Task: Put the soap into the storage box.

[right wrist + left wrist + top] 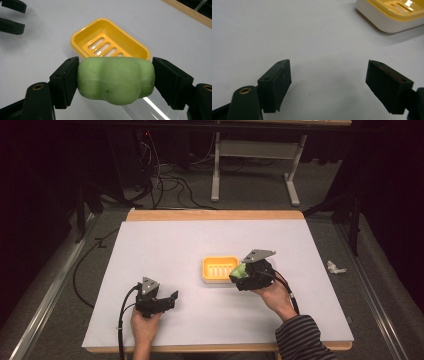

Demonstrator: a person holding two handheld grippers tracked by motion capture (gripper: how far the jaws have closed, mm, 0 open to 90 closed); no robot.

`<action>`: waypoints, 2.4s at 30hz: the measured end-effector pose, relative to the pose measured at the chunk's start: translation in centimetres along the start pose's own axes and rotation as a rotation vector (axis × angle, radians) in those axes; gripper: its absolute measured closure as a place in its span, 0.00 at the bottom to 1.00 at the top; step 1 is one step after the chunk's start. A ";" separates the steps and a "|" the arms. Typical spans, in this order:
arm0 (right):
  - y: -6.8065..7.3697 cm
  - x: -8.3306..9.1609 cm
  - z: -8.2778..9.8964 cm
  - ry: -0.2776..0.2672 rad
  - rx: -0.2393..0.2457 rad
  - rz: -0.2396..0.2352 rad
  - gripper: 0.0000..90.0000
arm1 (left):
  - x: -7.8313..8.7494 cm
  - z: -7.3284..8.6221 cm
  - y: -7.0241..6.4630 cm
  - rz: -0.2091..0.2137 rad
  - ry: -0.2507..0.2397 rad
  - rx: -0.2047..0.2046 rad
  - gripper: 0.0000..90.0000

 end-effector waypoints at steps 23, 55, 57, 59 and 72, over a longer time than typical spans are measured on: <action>-0.2 -6.1 -2.0 0.032 -0.066 -0.038 0.29 | 0.1 0.0 0.1 0.001 0.008 -0.014 0.23; -0.8 -8.2 -0.7 0.089 -0.096 -0.045 0.28 | 0.1 0.0 0.1 0.002 0.008 -0.014 0.23; -1.1 -8.4 -0.5 0.098 -0.099 -0.042 0.28 | 0.1 0.0 0.1 0.002 0.008 -0.012 0.23; -1.3 -8.4 -0.3 0.093 -0.123 -0.054 0.28 | 0.1 0.0 0.1 0.002 0.009 -0.012 0.23; -1.3 -8.7 -0.3 0.084 -0.113 -0.036 0.27 | 0.1 0.0 0.0 0.005 0.004 -0.002 0.23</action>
Point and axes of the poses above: each handheld gripper's, and its own axes: x roughly backward along the jaws, z roughly out of its underside, y roughly to its left, the point moved 3 cm from there along -x, roughly forward along the jaws, and after that the axes turned 10 degrees about x, right-handed, at the moved point
